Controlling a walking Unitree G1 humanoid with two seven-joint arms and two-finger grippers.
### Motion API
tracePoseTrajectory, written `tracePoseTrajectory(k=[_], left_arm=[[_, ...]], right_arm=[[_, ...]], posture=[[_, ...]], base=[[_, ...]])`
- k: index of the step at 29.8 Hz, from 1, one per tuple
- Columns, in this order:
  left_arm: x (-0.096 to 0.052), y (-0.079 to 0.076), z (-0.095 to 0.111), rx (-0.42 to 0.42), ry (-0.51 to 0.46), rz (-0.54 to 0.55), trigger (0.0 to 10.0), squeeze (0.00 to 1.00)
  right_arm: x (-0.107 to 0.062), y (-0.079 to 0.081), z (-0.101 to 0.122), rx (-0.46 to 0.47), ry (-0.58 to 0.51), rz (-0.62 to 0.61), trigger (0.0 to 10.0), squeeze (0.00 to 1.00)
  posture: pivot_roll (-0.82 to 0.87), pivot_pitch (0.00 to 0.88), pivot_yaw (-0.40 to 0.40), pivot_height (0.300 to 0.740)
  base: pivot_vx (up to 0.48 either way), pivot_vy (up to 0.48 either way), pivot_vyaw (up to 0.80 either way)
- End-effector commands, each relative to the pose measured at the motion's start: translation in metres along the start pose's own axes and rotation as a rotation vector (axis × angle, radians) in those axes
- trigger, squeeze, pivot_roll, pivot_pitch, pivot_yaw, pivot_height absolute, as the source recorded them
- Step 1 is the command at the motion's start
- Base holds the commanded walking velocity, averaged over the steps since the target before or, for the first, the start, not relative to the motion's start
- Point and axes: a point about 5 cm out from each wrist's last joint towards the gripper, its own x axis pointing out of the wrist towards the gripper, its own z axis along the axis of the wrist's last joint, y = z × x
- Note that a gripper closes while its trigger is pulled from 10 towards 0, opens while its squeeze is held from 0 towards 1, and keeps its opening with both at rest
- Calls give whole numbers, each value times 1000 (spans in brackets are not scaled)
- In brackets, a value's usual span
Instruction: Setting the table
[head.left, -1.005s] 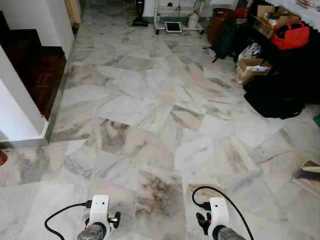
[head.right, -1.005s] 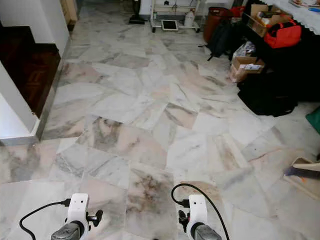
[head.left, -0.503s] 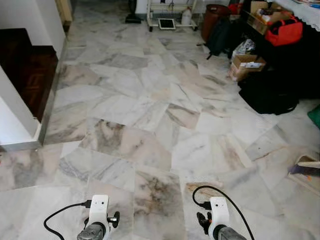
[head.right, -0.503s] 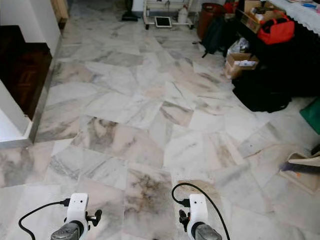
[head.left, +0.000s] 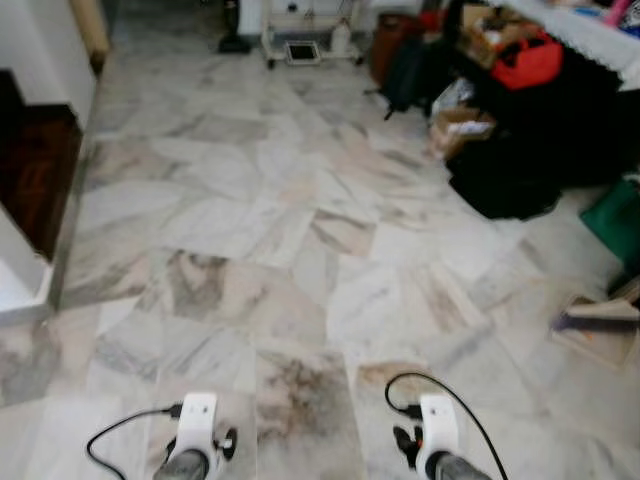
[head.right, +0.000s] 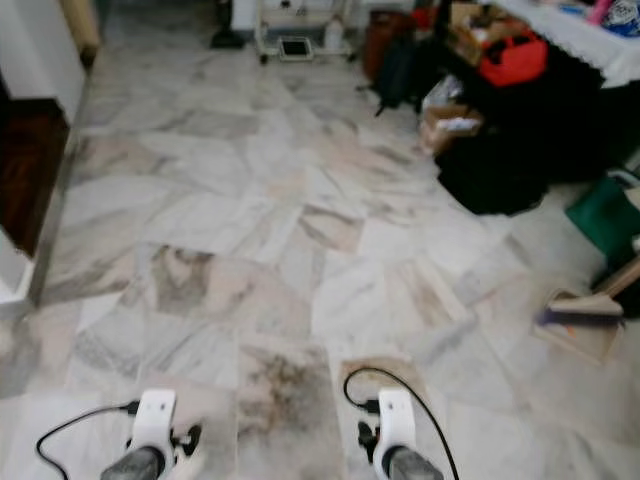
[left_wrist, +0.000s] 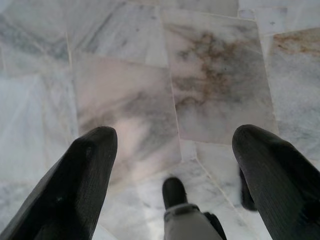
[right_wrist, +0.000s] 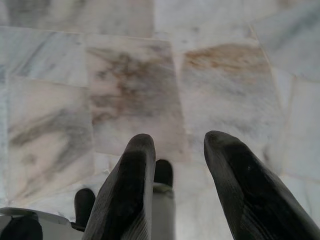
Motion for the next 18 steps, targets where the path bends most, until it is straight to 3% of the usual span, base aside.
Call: tracePoseTrajectory(k=[1, 18], left_arm=[[0, -10, -3, 8, 15, -24, 10000, 0], [0, -10, -1, -17, 6, -23, 10000, 0]], right_arm=[[-2, -8, -3, 2, 13, -23, 10000, 0], [-2, -10, -3, 6, 11, -31, 10000, 0]], posture=[[98, 112, -80, 740], [95, 111, -83, 740]], base=[[0, -480, -656], [0, 0, -658]])
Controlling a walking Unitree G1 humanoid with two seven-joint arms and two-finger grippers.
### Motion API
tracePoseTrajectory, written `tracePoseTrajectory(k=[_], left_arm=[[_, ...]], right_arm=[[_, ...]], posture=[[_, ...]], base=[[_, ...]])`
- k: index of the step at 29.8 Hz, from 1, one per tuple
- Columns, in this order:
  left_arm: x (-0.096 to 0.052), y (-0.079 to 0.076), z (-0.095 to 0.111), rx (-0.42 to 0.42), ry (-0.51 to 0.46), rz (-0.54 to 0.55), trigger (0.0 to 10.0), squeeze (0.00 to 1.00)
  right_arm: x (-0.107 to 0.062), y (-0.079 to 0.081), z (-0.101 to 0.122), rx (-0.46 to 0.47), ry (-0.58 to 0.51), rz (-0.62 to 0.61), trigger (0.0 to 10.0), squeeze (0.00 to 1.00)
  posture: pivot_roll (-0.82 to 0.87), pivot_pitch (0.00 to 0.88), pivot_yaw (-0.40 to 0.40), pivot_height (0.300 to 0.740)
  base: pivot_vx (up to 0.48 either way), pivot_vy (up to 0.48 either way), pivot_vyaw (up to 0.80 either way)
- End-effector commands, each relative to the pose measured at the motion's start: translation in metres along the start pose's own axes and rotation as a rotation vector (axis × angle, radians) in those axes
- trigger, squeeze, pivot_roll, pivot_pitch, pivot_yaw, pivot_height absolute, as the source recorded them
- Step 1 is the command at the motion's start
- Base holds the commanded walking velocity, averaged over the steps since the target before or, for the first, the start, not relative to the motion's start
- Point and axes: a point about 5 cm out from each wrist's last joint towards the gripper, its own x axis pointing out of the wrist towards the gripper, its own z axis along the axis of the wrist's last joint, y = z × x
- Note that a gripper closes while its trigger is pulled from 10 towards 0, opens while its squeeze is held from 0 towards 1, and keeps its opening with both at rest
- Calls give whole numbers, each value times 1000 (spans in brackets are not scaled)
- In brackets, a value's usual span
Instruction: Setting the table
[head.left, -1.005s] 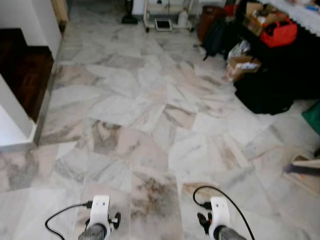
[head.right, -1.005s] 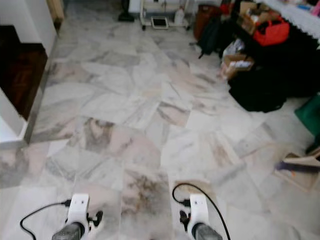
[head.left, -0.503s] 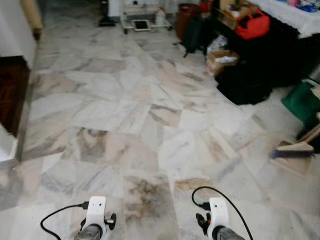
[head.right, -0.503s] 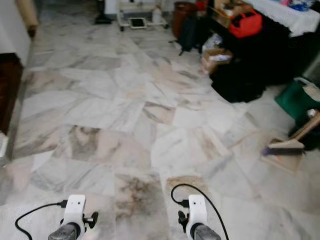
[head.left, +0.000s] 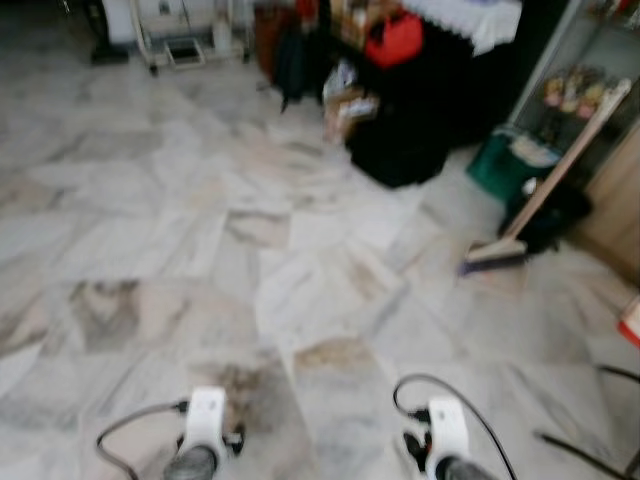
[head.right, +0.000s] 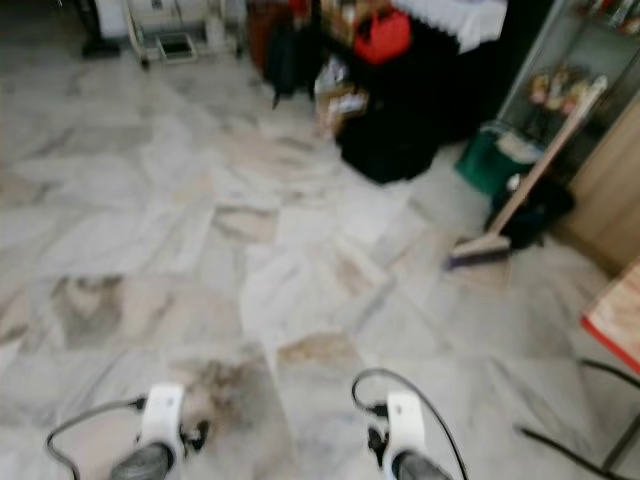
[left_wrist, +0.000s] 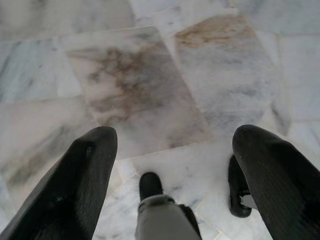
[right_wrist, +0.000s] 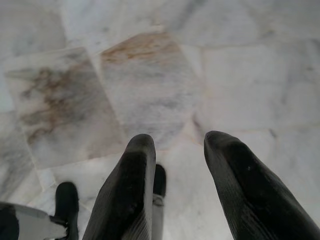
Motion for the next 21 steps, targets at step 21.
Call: tracePoseTrajectory(k=[21], left_arm=[[-1, 6, -5, 51, 37, 23, 10000, 0]], right_arm=[[-1, 1, -4, 34, 4, -17, 10000, 0]], posture=[[86, 108, -73, 740]], base=[[0, -179, -659]])
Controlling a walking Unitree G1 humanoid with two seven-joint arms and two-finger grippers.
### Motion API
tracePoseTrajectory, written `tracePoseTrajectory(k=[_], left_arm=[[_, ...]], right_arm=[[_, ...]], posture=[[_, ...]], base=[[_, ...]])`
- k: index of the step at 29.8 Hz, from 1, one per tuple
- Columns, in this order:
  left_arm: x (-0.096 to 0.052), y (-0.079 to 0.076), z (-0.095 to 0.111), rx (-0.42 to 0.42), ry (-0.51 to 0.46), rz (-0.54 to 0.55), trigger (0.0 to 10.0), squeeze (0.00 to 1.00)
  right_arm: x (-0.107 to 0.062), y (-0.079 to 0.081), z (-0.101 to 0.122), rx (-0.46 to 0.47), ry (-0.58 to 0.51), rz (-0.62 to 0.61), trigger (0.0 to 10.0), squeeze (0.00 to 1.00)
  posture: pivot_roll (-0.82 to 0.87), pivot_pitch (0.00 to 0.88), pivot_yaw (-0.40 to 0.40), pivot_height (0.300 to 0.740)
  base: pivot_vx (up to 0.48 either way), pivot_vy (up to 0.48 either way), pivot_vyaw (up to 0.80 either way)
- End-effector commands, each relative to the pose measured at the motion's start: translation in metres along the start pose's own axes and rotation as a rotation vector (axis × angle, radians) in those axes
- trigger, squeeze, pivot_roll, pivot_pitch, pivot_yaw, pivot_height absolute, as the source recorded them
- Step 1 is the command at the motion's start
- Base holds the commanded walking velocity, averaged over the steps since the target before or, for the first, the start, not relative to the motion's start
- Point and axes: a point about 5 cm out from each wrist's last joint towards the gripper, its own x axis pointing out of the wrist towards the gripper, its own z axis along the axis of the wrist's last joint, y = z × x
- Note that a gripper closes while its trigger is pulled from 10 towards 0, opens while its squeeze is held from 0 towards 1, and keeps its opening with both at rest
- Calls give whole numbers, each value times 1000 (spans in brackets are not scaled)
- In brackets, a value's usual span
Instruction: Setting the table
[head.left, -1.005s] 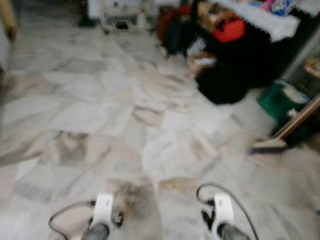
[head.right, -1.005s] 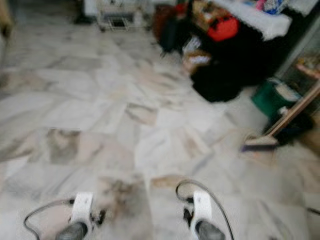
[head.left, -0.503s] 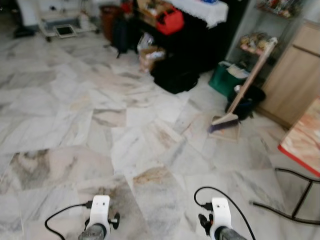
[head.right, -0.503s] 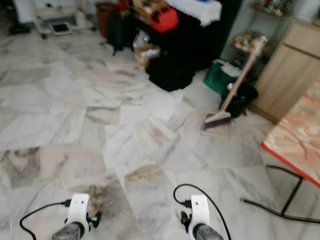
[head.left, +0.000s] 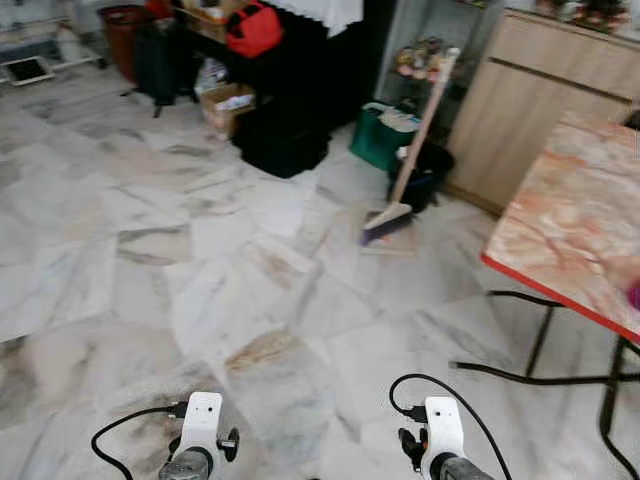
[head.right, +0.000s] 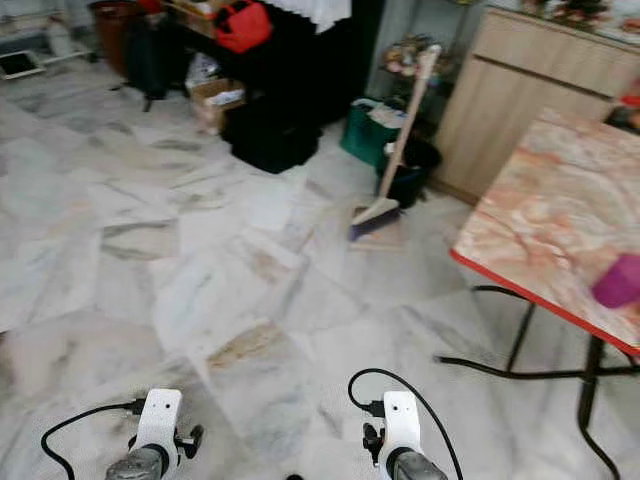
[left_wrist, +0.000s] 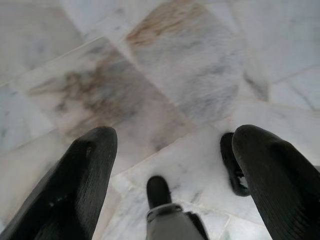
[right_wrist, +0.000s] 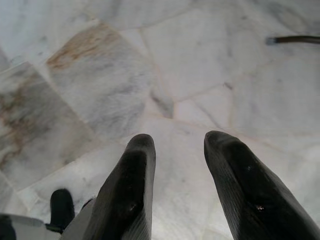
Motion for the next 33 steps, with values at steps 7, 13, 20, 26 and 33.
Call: tracePoseTrajectory(k=[7, 13, 20, 26, 33], left_arm=[[0, -5, -2, -1, 8, -18, 10000, 0], [-2, -6, -6, 13, 14, -19, 10000, 0], [-2, -6, -6, -4, 10, -23, 10000, 0], [0, -6, -2, 10, 1, -33, 10000, 0], [0, -5, -1, 16, 0, -35, 10000, 0]], right_arm=[[-1, -6, 0, 14, -3, -21, 10000, 0], [-2, -7, -2, 7, 2, -19, 10000, 0], [-2, -8, -4, 10, 4, -26, 10000, 0], [-2, -9, -1, 17, -2, -31, 10000, 0], [-1, -7, -1, 18, -3, -28, 10000, 0]], posture=[[90, 114, -77, 740], [87, 115, -77, 740], [81, 104, -73, 740], [79, 93, -68, 740], [80, 83, -63, 740]], base=[[0, 0, -657], [0, -390, -656], [0, -274, -656], [0, 0, -656], [0, 0, -659]])
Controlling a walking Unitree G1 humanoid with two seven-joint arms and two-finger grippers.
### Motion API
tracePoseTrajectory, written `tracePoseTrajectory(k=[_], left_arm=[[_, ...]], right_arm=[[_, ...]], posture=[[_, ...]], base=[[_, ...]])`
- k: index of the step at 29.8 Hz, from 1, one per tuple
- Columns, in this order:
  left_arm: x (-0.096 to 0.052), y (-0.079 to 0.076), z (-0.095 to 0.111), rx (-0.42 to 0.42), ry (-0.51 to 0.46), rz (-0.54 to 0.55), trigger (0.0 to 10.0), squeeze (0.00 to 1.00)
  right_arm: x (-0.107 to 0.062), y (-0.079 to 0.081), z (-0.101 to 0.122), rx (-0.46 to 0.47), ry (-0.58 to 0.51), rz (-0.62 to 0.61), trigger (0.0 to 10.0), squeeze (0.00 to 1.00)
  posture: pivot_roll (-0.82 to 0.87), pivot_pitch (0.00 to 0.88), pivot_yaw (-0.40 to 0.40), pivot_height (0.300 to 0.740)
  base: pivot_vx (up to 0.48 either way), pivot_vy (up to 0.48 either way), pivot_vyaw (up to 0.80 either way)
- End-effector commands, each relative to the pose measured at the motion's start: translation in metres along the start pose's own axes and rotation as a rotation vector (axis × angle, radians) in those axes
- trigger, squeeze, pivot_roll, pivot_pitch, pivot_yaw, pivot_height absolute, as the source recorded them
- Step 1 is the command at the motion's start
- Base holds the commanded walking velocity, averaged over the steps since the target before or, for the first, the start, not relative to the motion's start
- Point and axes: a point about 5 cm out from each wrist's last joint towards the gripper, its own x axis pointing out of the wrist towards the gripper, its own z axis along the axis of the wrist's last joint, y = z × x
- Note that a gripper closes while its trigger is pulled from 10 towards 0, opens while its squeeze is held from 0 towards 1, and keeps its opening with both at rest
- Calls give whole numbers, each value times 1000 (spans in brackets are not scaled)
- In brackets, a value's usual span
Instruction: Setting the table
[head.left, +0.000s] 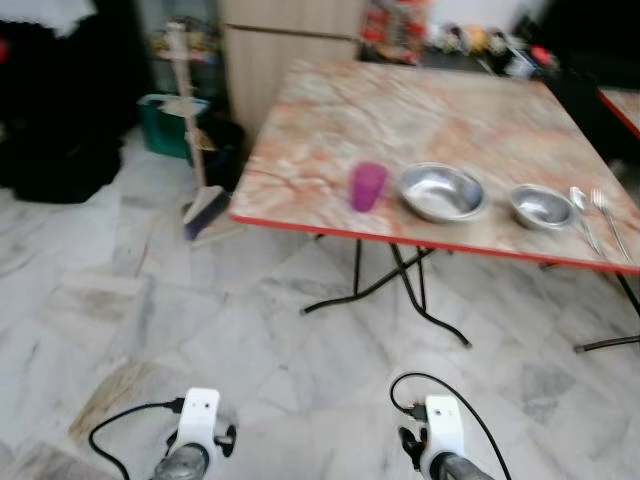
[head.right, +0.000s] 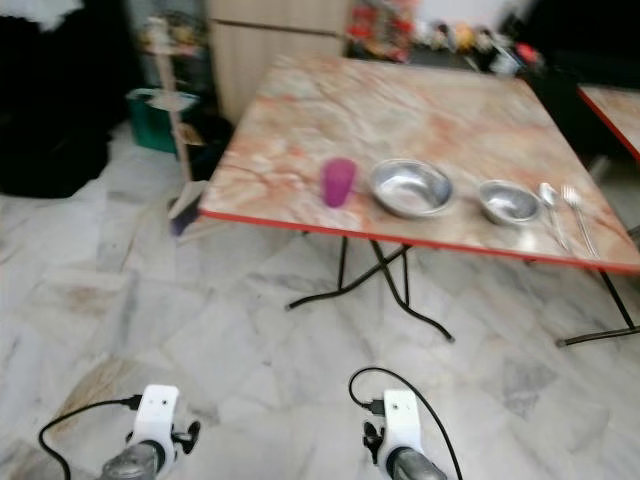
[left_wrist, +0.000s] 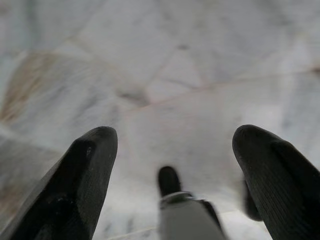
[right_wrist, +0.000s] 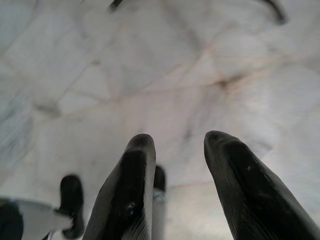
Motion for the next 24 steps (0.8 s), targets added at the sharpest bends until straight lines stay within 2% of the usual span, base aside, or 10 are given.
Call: tracePoseTrajectory(k=[1, 4, 16, 19, 24], left_arm=[[-2, 6, -5, 13, 19, 8, 10000, 0], [-2, 6, -5, 14, 20, 8, 10000, 0], [1, 6, 3, 2, -1, 8, 10000, 0], [1, 7, 2, 32, 9, 21, 10000, 0], [-1, 7, -3, 24, 27, 28, 10000, 0]], right_arm=[[1, 4, 0, 12, -6, 6, 10000, 0], [1, 5, 0, 16, -9, 6, 10000, 0], [1, 6, 4, 38, -27, 5, 10000, 0], [2, 6, 4, 39, -27, 4, 10000, 0], [1, 6, 3, 50, -24, -2, 10000, 0]], posture=[[81, 80, -62, 740], [82, 81, -61, 740], [87, 96, -61, 740], [87, 102, -61, 740], [86, 108, -61, 740]], base=[[0, 0, -656], [0, 0, -650], [0, 0, 0], [0, 0, 0], [0, -443, 0]])
